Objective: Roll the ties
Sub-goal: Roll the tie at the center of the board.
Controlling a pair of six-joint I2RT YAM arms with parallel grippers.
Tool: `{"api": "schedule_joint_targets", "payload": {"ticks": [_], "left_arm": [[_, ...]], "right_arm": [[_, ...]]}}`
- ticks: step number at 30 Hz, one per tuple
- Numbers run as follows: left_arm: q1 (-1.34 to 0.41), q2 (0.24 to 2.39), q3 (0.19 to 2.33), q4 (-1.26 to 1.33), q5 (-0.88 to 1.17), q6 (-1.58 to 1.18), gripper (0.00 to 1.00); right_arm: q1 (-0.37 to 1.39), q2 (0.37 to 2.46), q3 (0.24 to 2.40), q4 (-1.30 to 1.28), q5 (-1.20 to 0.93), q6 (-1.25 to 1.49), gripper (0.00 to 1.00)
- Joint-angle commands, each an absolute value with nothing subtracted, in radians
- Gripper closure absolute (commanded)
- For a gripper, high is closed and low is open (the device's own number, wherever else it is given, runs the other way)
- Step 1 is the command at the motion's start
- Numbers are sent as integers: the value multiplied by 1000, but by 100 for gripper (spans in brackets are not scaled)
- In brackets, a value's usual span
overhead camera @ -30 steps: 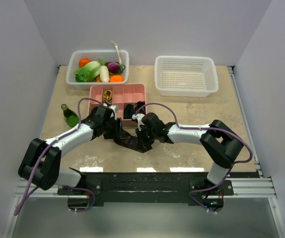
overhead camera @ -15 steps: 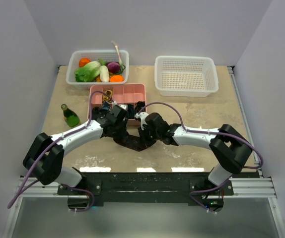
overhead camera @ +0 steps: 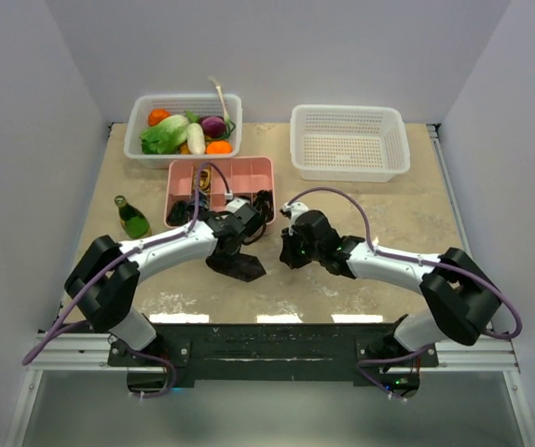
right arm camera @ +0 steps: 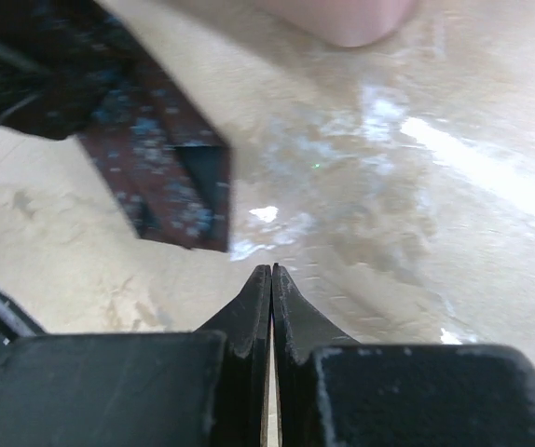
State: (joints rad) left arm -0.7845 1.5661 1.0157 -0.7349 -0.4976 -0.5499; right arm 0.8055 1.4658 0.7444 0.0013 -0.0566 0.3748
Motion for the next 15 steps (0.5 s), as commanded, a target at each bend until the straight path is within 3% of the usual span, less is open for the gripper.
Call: {"api": "schedule_joint_targets", "payload": {"ticks": [1,15], "left_arm": [[-819,1612,1089,-870,-679,-624,51],[-969,1879,1256,-1167,-907,-830,51]], "right_arm": [[758,1436,721,43,-28,423,98],[690,1404,684,51,-35,454,98]]}}
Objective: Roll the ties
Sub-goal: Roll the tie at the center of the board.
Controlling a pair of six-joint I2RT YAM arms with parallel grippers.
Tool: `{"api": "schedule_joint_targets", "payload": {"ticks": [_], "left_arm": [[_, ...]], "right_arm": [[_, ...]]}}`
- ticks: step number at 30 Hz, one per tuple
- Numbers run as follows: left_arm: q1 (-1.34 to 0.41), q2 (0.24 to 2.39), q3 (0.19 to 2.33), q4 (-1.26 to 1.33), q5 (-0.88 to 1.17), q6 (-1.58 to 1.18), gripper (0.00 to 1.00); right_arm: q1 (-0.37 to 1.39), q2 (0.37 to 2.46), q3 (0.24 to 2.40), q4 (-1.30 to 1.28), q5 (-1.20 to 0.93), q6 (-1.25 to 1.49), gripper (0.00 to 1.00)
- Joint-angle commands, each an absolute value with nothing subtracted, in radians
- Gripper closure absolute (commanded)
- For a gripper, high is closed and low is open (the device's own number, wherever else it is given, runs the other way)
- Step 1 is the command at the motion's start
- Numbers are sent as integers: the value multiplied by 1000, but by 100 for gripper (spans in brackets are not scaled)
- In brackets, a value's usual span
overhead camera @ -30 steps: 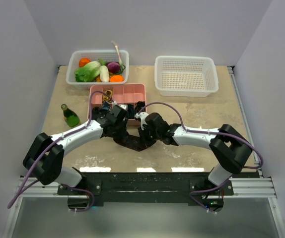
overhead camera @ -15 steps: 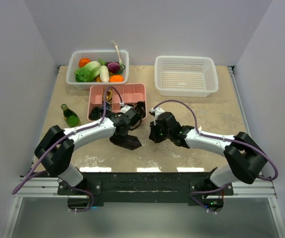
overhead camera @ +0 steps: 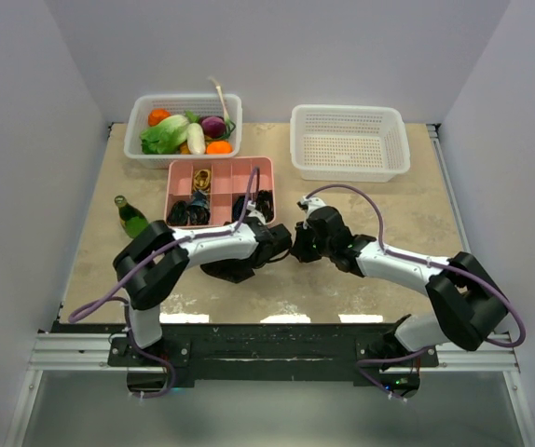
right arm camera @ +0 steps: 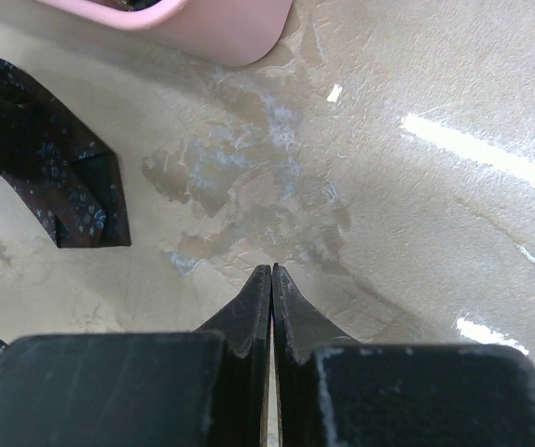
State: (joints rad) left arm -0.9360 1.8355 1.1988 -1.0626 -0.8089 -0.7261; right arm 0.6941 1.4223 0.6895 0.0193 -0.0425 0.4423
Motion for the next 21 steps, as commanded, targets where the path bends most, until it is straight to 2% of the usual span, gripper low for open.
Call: {"api": "schedule_joint_targets", "payload": {"ticks": [1,14,16,21], "left_arm": [[-977,1891,1261,-1170,-907,-833,51],[-1065,1908,1252,-1068,-815,-804,51],[-1069,1913,1249,-1065,-810,-811,54],[-1074,1904,1215,-1034,-795,-833,55]], "right_arm": [[690,1413,684,52,-38,456,98],[686,1448,692,54,-51,453,97],[686,1451,690,54,-51,454,97],[686,1451,683,58,-66,453,97]]}}
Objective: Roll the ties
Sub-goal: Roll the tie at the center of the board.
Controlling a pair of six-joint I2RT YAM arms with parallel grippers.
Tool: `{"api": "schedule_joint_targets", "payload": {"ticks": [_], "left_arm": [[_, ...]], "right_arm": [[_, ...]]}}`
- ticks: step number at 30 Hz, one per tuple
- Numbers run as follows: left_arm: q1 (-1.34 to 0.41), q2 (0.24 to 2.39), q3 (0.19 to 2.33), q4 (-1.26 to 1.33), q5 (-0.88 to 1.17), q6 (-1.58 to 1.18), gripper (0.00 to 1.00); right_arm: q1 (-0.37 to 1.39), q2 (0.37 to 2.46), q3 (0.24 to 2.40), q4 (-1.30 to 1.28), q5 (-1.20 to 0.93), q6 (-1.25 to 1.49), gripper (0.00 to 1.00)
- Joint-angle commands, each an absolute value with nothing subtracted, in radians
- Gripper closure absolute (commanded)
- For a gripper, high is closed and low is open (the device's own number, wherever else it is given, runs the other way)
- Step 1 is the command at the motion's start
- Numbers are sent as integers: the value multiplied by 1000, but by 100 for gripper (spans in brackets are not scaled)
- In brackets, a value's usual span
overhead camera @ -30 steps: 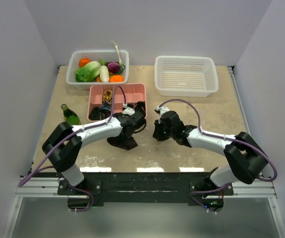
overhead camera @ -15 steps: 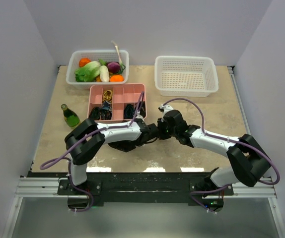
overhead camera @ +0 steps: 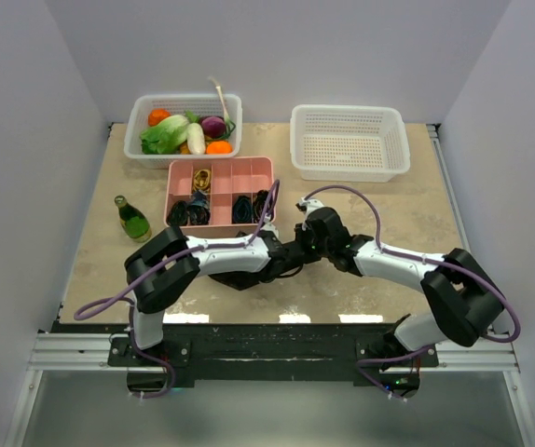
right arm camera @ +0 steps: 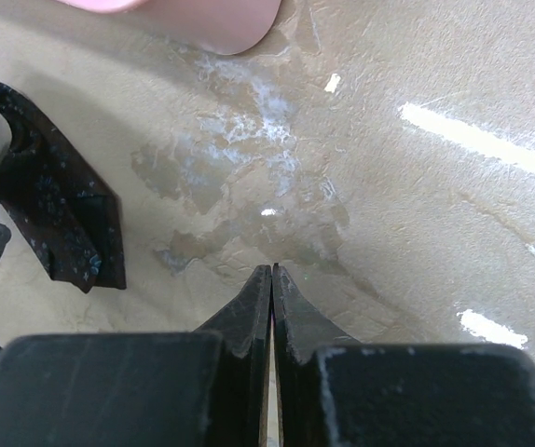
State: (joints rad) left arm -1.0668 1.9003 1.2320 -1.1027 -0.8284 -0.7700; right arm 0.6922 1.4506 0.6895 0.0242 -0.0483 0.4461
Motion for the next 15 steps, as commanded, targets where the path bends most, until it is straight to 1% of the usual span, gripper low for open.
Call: {"api": "schedule_joint_targets", "payload": {"ticks": [1,10,15], "left_arm": [[-1074,1896,1209,-1029,-793,-839,55],[-1080,1845,1138,-941,-724,-836,55],[-1088,1798,1098,-855,-654,-818,50]], "right_arm": [[687,1451,683,58,-72,449,97],[687,1457,673,71,-94,446,97],[687,1460,672,71,-97,446,96]]}}
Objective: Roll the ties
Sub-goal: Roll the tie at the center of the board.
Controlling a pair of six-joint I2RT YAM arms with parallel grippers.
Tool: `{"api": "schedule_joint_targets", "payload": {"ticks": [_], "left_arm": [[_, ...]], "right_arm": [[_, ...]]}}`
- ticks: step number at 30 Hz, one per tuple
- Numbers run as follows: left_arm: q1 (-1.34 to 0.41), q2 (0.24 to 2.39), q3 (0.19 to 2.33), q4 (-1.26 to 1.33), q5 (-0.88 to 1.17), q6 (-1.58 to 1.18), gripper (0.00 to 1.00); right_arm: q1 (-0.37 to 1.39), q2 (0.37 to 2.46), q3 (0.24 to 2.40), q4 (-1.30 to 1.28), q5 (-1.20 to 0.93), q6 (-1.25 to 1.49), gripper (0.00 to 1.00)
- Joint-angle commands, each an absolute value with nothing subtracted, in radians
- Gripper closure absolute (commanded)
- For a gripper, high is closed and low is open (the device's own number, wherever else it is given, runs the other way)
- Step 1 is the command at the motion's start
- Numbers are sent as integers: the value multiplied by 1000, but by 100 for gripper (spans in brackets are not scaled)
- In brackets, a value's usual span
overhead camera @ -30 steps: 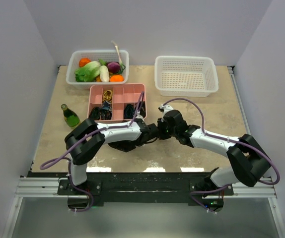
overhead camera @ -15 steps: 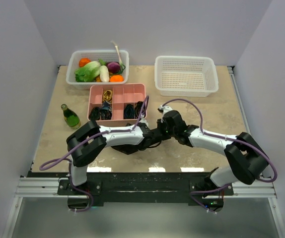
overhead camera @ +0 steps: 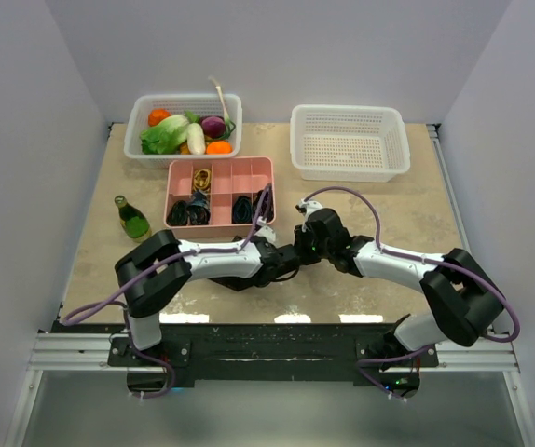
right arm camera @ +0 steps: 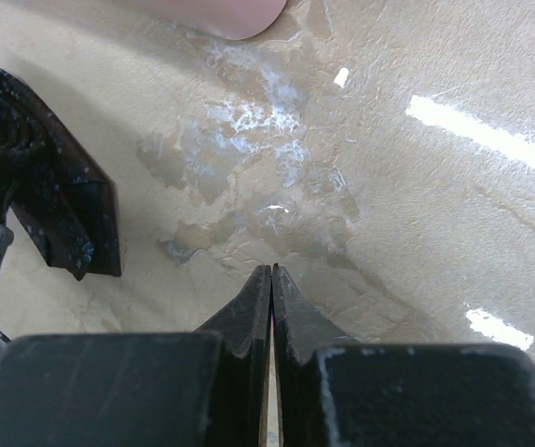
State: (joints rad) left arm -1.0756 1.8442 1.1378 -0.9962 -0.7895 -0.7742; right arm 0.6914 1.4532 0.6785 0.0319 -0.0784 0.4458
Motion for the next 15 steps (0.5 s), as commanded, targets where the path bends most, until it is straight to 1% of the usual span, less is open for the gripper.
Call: {"api": "schedule_joint_targets", "payload": {"ticks": [1,7,13,15], "left_arm": [[-1091,1787,1088,-827,-632,-816,48],[-1104,1701,1035,-740,-560,-804,41],[-1106,1614,991,-654,-473,-756,40],[-1104,1576,988,-660,-471,-755,39]], "right_arm": [[686,1460,673,68,-95,446,96],[687,1465,672,72,-95,440,96],[686,1465,681,78,-124,427,96],[689,1471,708,61,-146,402,97]]}}
